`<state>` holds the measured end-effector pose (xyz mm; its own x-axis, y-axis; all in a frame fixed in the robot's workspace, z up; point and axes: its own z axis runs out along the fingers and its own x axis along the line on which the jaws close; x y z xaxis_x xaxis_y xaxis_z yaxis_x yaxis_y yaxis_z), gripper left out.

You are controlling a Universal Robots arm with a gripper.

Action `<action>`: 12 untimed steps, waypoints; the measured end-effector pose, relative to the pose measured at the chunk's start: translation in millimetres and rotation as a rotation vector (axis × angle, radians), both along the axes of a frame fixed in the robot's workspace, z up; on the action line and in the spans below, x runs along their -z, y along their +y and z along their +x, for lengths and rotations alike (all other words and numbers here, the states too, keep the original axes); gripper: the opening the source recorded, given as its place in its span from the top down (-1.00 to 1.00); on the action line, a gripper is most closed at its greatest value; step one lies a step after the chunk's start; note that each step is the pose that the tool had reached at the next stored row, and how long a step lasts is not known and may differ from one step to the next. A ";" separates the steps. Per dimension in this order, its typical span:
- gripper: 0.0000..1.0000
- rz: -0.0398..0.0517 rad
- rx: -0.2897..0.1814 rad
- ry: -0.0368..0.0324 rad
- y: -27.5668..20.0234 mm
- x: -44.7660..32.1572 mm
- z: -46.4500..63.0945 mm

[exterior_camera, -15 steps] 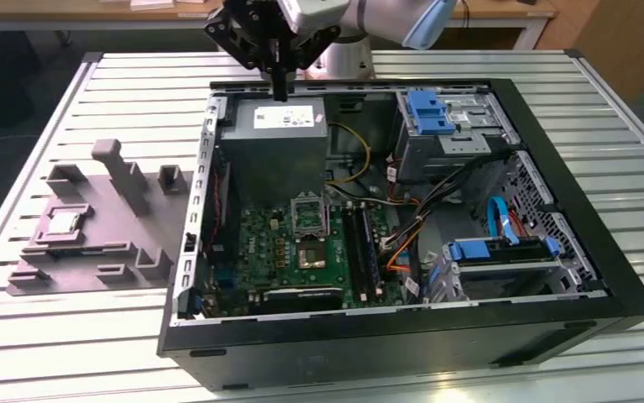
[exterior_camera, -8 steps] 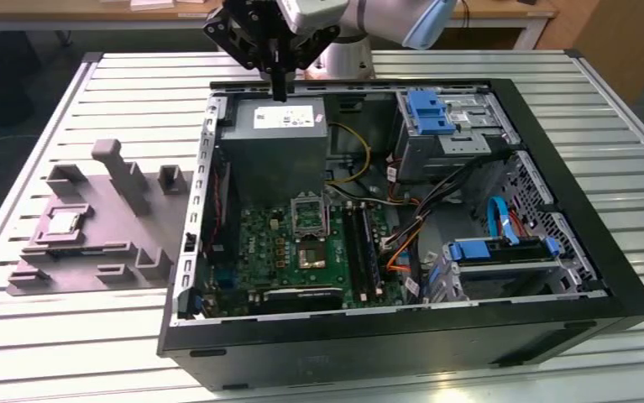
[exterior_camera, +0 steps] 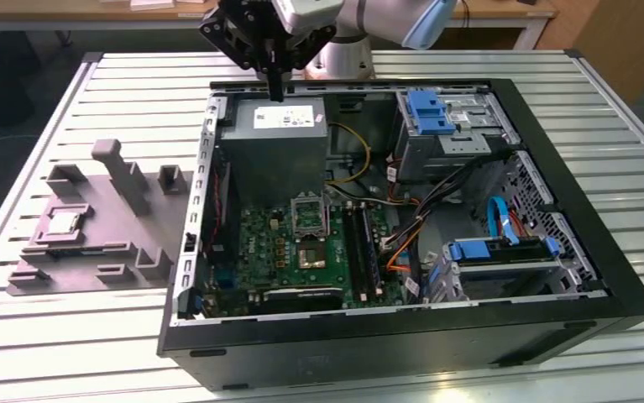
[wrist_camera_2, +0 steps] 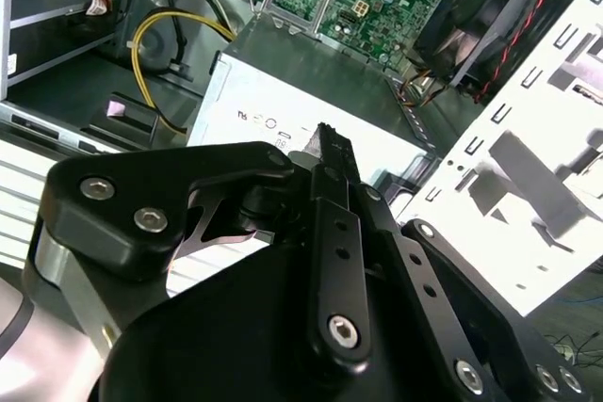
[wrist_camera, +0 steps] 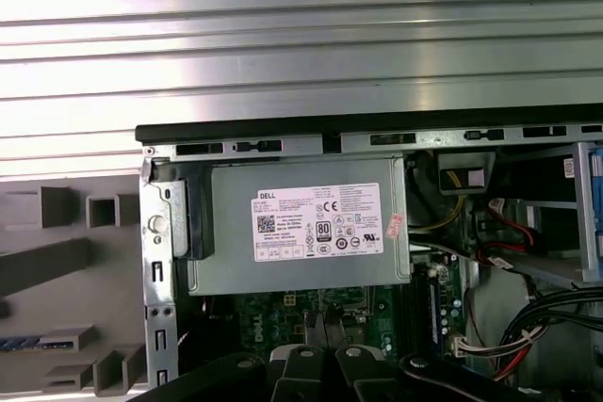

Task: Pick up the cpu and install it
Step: 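Reach for the cpu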

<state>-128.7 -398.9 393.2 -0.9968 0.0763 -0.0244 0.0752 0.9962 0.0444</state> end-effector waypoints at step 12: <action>0.79 -0.0001 0.000 0.0047 0.0 0.8 -6.3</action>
